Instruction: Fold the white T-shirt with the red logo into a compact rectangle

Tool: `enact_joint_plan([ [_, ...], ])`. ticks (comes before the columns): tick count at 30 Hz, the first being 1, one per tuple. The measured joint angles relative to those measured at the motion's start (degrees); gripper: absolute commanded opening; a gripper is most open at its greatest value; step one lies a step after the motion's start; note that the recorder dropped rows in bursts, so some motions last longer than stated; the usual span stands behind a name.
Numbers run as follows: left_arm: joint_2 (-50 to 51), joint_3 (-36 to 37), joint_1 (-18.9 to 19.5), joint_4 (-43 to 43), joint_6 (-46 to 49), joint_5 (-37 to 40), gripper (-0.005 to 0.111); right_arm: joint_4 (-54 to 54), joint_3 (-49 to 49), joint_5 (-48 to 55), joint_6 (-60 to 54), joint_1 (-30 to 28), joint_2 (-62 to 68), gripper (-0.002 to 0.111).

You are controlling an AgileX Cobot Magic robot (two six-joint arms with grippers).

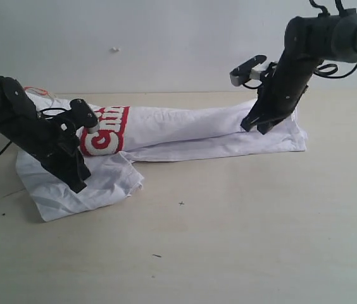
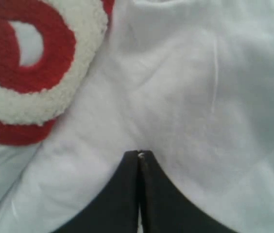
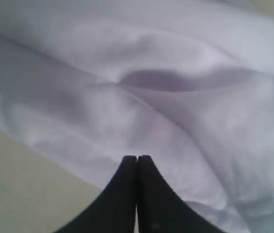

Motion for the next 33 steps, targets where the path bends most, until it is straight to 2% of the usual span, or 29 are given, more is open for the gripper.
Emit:
enact_joint_plan([
  [5,0.0,0.0,0.0,0.1,-0.2,0.3,0.000,-2.2,4.3,-8.2,3.2,0.0,1.4,0.000],
  [13,-0.2,0.0,0.0,2.6,-2.3,3.3,0.000,-4.0,6.1,-8.9,5.3,0.0,2.7,0.000],
  [24,-1.6,1.1,0.0,5.0,-5.0,9.2,0.000,-1.8,24.2,-18.5,4.9,0.0,-7.0,0.000],
  [29,-3.6,4.6,0.0,5.1,-5.8,9.0,0.000,2.6,30.7,-19.1,0.8,1.1,-11.0,0.000],
  [33,-6.4,9.6,0.0,4.7,-6.3,5.7,0.000,3.4,34.6,-19.1,0.6,2.9,-13.7,0.000],
])
